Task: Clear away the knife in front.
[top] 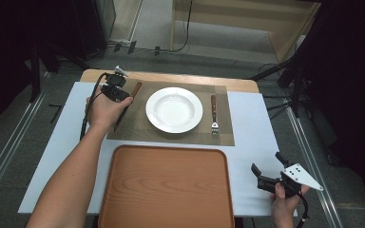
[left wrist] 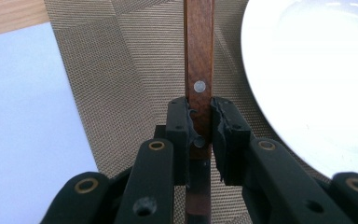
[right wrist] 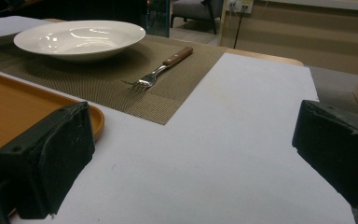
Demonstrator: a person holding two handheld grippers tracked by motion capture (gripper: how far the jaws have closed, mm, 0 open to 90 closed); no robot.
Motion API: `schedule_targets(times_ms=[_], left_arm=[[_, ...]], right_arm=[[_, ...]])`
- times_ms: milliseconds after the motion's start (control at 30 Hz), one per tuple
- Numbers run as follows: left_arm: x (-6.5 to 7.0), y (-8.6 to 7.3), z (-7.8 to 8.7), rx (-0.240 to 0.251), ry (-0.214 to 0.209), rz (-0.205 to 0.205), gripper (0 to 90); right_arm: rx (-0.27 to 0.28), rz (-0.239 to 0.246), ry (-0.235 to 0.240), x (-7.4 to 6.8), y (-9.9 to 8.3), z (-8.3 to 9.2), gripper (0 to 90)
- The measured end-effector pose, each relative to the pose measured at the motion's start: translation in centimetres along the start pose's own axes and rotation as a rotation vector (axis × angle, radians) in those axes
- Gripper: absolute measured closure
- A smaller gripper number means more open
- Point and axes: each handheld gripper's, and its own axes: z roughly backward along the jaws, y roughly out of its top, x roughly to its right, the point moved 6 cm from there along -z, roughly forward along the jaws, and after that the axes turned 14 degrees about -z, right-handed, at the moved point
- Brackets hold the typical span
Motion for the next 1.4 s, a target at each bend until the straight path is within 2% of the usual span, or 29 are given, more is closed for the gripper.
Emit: schedule_targets(times_ms=[233, 400, 500, 733, 967, 1200, 1333, 1400], left_arm=[[0.4, -0.4, 0.7, 0.025, -0.016, -0.003, 76.2], [0.9, -0.9, 1.2, 0.021, -0.019, -0.021, 76.2], [1.2, -1.1, 1.6, 0.034, -0.031, -0.015, 76.2], [2.3, -1.7, 2.3, 0.038, -0.038, -0.045, 76.2], [3.4, -2.3, 2.8, 0.045, -0.066, -0.066, 76.2], [4.5, -2.7, 3.5, 0.044, -0.069, -0.098, 76.2], [5.1, -3.1, 4.4, 0.067, -0.081, -0.100, 76.2], [5.3, -3.3, 4.8, 0.067, -0.061, -0.110, 76.2]], right_arm=[[0.003, 0.000, 0.001, 0.0, 0.0, 0.0, 0.0], [0.001, 0.000, 0.001, 0.0, 0.0, 0.0, 0.0], [0.002, 0.001, 0.001, 0.0, 0.0, 0.0, 0.0], [0.002, 0.000, 0.001, 0.0, 0.0, 0.0, 0.0], [0.001, -0.001, 0.001, 0.0, 0.0, 0.0, 0.0], [0.001, 0.000, -0.001, 0.0, 0.0, 0.0, 0.0], [0.000, 0.001, -0.004, 0.0, 0.0, 0.0, 0.0], [0.003, 0.000, -0.003, 0.0, 0.0, 0.0, 0.0]])
